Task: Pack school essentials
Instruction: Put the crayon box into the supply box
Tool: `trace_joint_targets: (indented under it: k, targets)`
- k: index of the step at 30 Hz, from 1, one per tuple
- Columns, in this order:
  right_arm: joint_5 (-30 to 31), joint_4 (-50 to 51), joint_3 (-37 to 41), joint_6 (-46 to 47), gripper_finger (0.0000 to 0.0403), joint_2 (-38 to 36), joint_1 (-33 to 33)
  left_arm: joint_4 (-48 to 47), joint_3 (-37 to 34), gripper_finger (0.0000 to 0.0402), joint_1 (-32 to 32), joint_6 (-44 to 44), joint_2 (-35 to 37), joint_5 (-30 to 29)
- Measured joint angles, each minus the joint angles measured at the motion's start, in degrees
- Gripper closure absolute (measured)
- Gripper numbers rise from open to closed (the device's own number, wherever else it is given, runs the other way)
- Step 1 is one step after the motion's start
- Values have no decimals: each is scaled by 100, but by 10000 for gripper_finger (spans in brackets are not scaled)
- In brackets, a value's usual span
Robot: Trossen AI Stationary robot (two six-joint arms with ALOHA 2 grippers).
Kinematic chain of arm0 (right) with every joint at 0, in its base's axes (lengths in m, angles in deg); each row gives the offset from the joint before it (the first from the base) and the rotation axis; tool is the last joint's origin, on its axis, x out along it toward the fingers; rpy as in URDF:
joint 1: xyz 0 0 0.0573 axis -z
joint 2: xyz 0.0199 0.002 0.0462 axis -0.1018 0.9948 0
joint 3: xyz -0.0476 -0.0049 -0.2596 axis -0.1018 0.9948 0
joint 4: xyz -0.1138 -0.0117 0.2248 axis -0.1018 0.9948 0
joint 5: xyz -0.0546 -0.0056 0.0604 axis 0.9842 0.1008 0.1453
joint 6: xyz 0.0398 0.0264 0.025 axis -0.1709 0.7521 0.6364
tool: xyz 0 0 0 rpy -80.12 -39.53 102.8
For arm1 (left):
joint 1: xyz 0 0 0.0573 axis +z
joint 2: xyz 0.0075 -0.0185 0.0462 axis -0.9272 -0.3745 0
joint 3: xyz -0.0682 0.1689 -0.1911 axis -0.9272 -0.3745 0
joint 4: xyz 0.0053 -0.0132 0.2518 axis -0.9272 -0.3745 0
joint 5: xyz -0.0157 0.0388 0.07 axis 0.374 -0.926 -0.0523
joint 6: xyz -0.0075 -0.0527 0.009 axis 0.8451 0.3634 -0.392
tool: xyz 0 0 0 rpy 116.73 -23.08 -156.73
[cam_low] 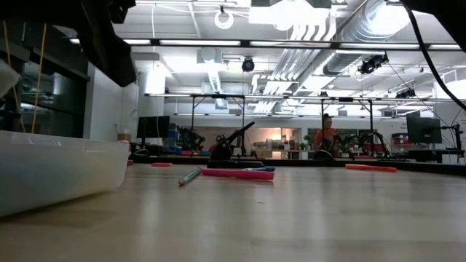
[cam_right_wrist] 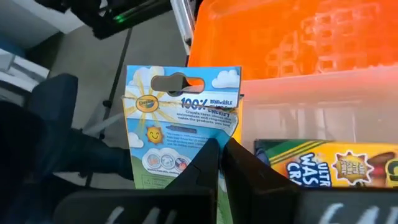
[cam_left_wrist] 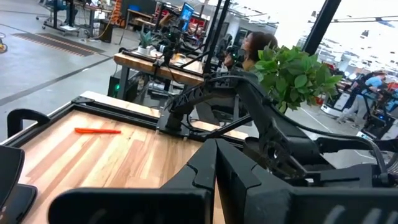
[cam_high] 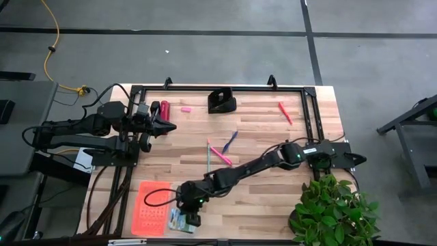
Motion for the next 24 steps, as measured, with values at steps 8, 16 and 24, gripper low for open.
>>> trace_joint_targets:
  k: [8, 16, 24]
  targets:
    - [-60, -303, 29, -97, 403, 205, -28, 2, 0, 401, 0, -39, -2, -2]
    - [184, -184, 38, 21, 403, 334, -34, 15, 0, 402, 0, 4, -48, -2]
    - [-158, 341, 29, -415, 403, 321, -17, 11, 0, 402, 2, 4, -124, 0]
